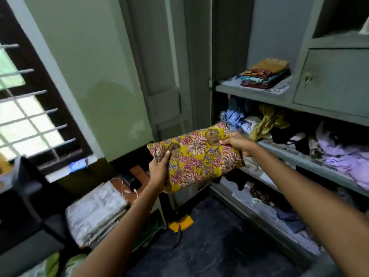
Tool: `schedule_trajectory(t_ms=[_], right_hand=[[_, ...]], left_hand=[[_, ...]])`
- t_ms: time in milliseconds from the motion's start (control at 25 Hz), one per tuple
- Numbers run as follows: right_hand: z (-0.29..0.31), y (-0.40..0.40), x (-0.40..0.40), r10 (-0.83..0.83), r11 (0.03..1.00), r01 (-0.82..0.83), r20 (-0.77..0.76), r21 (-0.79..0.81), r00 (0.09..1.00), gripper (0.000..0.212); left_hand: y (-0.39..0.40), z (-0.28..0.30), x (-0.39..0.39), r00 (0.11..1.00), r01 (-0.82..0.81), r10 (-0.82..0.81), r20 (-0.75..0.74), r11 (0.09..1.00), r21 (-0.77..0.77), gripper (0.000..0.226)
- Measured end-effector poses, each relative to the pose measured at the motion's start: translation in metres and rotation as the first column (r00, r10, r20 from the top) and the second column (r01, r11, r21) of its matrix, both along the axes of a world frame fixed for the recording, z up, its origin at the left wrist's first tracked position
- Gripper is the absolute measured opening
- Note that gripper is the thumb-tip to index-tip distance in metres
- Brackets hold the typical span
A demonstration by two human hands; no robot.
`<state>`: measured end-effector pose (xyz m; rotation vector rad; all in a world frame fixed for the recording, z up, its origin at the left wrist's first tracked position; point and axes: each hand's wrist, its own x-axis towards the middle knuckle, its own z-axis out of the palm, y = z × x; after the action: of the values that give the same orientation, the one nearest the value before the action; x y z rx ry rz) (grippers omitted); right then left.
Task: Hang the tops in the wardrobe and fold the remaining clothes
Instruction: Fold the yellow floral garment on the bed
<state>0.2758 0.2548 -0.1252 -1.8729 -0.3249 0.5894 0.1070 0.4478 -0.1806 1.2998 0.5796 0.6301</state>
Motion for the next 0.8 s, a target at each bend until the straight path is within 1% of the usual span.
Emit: schedule_trajectory(t_ms=[80,160,280,400,520,600,680,760,800], right_hand=[[0.011,0.012,0.039,-0.06,0.998,0.06,0.027,0.011,0.998,0.024],[0.02,0.017,0.08,-0.095,0.995,0.095,0.067,0.012,0.993,0.028],[0.034,0.014,0.142,-0.094,0.995,0.095,0.069,-0.01,0.993,0.028],[0.049,0.006,0.216,-0.071,0.997,0.073,0.054,-0.032,0.996,0.029],[0.081,-0.01,0.29,-0.097,0.994,0.101,0.082,-0.045,0.992,0.027],[0.108,-0.017,0.332,-0.092,0.992,0.102,0.143,-0.067,0.985,0.016],[0.137,-0.021,0.379,-0.111,0.983,0.143,0.252,-0.115,0.961,0.011],[0.16,-0.021,0.423,-0.127,0.952,0.228,0.411,-0.205,0.903,0.012],[0.169,-0.02,0.444,-0.133,0.929,0.277,0.478,-0.246,0.868,0.009]], left_hand=[[0.016,0.008,0.044,0.999,0.034,-0.034,-0.002,0.999,-0.035,0.018],[0.025,0.012,0.088,0.998,0.065,-0.066,-0.008,0.993,-0.094,0.022],[0.028,0.02,0.153,0.992,0.122,-0.123,0.006,0.981,-0.15,0.024],[0.025,0.029,0.23,0.985,0.174,-0.17,0.035,0.972,-0.161,0.027],[0.016,0.049,0.311,0.973,0.232,-0.229,0.036,0.956,-0.182,0.026],[0.011,0.067,0.357,0.959,0.285,-0.279,0.054,0.935,-0.212,0.028],[0.004,0.087,0.404,0.932,0.362,-0.346,0.109,0.903,-0.23,0.027],[-0.003,0.106,0.45,0.903,0.428,-0.4,0.158,0.868,-0.253,0.023],[-0.007,0.113,0.473,0.887,0.46,-0.428,0.171,0.846,-0.268,0.024]])
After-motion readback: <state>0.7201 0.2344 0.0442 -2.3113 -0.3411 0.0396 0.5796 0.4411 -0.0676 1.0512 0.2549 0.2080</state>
